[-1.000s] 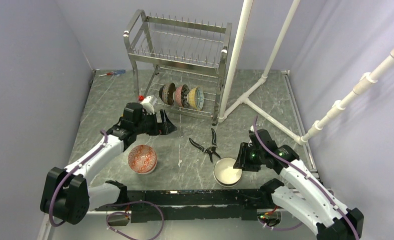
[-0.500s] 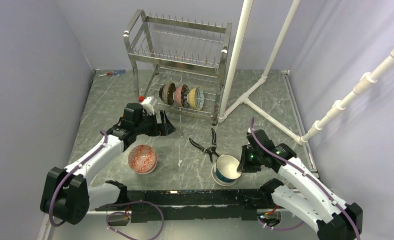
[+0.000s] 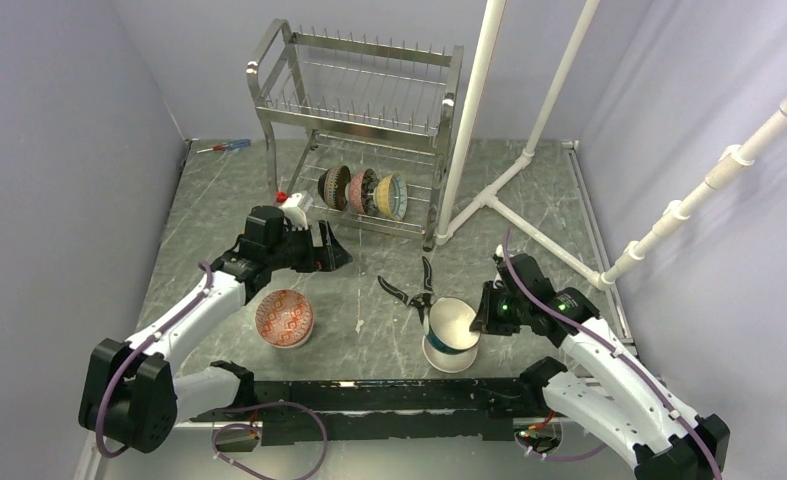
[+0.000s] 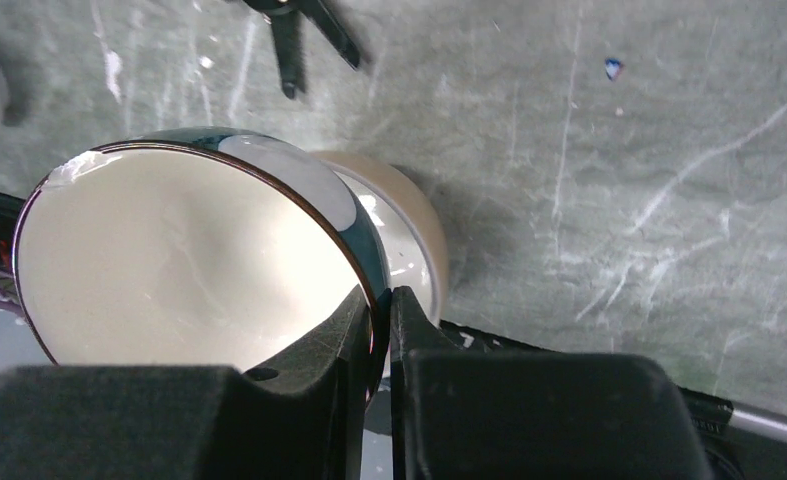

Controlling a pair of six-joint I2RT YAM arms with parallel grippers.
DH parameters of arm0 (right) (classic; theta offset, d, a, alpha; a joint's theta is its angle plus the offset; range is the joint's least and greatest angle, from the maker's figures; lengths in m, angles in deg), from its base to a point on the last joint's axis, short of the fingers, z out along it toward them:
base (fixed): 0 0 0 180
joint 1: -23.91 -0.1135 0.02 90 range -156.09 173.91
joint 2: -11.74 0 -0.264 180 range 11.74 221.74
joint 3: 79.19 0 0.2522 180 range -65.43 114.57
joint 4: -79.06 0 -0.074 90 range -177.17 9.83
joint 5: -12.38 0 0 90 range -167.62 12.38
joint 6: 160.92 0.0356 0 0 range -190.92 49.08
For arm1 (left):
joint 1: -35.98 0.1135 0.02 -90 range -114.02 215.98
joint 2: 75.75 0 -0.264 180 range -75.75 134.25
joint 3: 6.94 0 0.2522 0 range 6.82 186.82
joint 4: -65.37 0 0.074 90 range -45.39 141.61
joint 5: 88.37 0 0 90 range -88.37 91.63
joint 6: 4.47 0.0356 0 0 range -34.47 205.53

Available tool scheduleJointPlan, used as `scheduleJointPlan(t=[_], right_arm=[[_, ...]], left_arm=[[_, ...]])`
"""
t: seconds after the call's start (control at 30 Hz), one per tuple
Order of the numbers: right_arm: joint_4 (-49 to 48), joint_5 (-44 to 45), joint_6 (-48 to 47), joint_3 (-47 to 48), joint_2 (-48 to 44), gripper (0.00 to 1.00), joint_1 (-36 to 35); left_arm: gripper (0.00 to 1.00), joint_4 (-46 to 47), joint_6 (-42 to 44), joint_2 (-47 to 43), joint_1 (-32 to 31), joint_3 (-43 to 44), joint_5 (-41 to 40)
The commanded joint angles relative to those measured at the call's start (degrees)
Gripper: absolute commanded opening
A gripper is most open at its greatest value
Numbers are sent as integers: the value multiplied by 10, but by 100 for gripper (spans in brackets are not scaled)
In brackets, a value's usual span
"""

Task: Load the bowls into the dish rack
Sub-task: Pick up the bowl from the center of the board, then place the bowl in the dish rack.

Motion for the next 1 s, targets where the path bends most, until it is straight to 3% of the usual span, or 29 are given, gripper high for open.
scheduleJointPlan(t=[0.0,0.4,0.97], right_arm=[[-91,-24,-12,44,-7,0,0],[-252,-82,-43,71,77,0,0],[-407,-93,-98,122,198,0,0]], left_arm=[[94,8,-12,-18,1,12,27],[94,19,-107,-55,1,10,15],[94,202,-285,-23,-13,-32,169]])
